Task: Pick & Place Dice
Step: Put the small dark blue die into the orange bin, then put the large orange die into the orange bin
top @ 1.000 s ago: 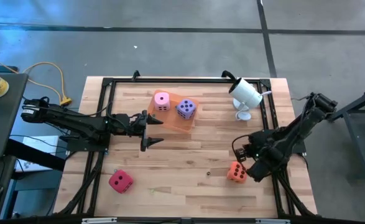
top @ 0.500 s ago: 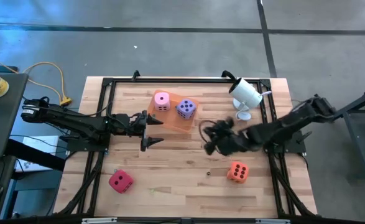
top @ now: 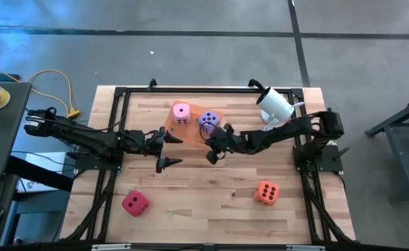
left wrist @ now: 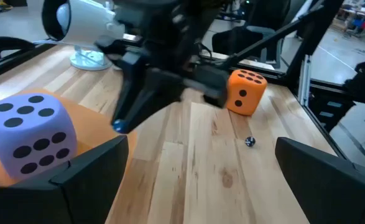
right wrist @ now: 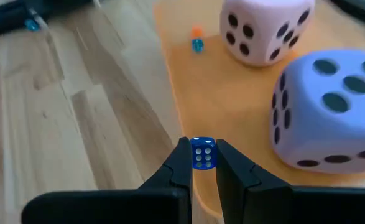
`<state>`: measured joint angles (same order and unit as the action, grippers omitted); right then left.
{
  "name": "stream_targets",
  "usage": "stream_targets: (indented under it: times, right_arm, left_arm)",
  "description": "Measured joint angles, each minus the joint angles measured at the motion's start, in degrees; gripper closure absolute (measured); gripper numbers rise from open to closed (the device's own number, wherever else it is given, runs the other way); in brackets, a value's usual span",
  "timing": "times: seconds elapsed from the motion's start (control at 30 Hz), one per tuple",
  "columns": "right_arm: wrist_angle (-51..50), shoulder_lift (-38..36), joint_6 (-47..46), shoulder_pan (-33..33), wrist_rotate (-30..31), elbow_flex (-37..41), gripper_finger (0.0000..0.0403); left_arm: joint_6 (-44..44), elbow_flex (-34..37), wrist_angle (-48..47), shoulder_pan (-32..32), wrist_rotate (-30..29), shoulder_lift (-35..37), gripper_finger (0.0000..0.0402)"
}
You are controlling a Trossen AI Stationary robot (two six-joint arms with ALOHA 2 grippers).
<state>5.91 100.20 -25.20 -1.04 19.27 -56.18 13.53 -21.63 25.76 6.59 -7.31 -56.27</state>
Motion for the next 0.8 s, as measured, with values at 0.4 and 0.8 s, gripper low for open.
stream_targets:
  times: [0.4, 0.8]
  right_arm:
    - [0.4, 0.6, 3.0, 2.2, 1.4, 0.0, 0.0279]
    - [-2.4, -4.7, 15.6, 1.2, 3.4, -0.6, 0.0154]
  left_arm:
    - [-2.6, 0.0, 0.0, 0.3, 0.0, 0.0, 0.0006]
    - [-2.7, 0.0, -0.3, 0.3, 0.0, 0.0, 0.0006]
